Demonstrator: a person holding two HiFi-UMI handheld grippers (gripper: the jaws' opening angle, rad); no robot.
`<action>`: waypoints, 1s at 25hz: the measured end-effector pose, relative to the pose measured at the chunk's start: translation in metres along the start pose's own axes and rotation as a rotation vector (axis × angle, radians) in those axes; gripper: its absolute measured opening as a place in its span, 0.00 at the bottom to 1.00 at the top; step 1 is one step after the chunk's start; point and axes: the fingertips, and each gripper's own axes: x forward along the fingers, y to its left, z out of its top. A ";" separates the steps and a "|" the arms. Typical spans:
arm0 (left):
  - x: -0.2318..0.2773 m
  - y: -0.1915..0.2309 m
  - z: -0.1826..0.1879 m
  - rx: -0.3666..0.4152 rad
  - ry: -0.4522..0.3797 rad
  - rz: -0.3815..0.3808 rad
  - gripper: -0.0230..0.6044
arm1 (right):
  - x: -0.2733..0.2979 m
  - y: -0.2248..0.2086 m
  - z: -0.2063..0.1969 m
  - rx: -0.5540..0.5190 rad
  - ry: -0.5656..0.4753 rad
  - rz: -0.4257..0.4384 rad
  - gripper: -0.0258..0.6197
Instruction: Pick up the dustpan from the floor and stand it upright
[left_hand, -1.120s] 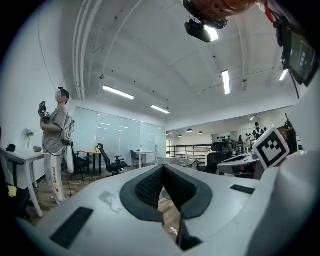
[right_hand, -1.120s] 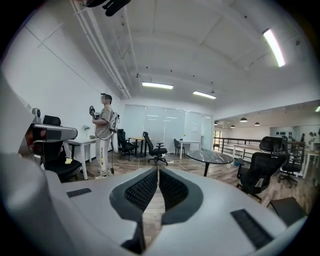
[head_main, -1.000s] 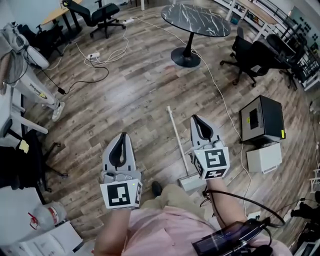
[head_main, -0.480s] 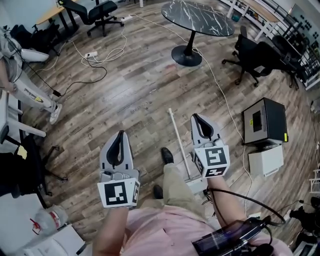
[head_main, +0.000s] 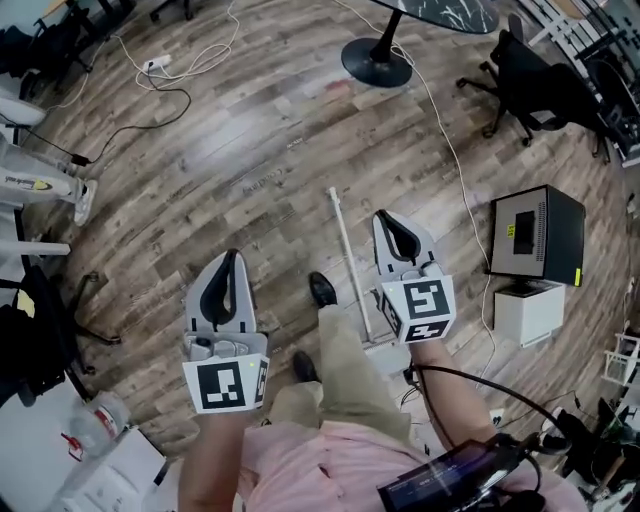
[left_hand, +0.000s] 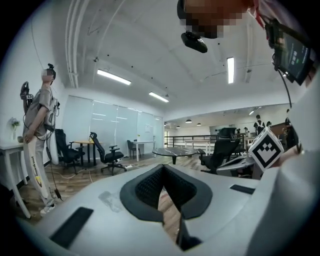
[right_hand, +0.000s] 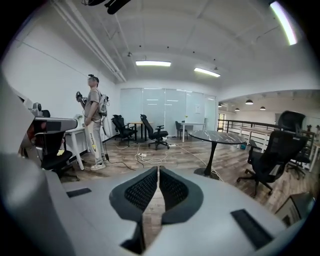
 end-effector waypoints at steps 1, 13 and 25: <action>0.013 0.002 -0.008 0.006 0.011 0.003 0.05 | 0.014 -0.005 -0.005 0.002 0.012 0.009 0.06; 0.132 0.006 -0.125 0.005 0.166 0.018 0.05 | 0.146 -0.049 -0.110 0.054 0.172 0.110 0.06; 0.195 0.012 -0.237 -0.020 0.235 -0.023 0.05 | 0.240 -0.059 -0.226 0.073 0.285 0.136 0.08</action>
